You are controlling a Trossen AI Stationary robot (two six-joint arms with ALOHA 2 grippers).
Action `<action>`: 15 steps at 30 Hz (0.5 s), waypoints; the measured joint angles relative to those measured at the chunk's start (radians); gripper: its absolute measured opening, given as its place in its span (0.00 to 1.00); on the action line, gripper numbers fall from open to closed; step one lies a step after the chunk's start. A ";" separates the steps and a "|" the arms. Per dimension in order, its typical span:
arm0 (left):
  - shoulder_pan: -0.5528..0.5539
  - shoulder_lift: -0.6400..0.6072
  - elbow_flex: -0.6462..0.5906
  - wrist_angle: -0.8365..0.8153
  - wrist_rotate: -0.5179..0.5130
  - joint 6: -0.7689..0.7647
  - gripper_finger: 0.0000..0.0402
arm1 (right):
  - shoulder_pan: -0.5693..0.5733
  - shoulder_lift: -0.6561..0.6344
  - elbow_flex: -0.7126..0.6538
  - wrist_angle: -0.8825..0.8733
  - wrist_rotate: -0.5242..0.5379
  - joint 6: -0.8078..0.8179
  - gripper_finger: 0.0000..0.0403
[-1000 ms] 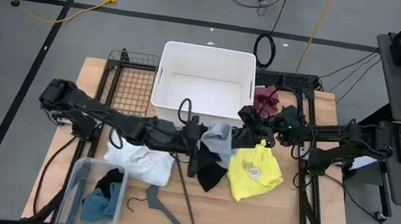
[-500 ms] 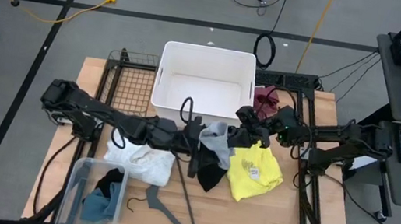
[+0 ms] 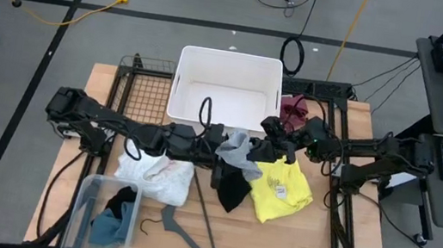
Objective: Pick & Place Cloths
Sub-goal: Put the gray underwear into the black wire basket
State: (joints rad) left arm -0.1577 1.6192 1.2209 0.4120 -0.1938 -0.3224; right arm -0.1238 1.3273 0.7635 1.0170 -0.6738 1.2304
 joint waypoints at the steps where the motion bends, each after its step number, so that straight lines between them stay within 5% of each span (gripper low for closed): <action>1: 0.002 0.000 0.000 -0.002 0.004 0.000 0.48 | 0.000 0.000 0.000 0.001 0.001 -0.004 0.01; 8: 0.010 -0.001 0.000 -0.030 0.056 0.008 0.06 | 0.001 -0.001 0.000 0.007 -0.002 -0.012 0.07; 15: 0.011 -0.002 0.000 -0.057 0.119 0.007 0.03 | 0.002 -0.001 -0.002 0.003 -0.013 -0.009 0.13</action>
State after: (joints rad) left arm -0.1463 1.6173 1.2209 0.3551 -0.0747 -0.3153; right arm -0.1217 1.3268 0.7617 1.0202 -0.6871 1.2209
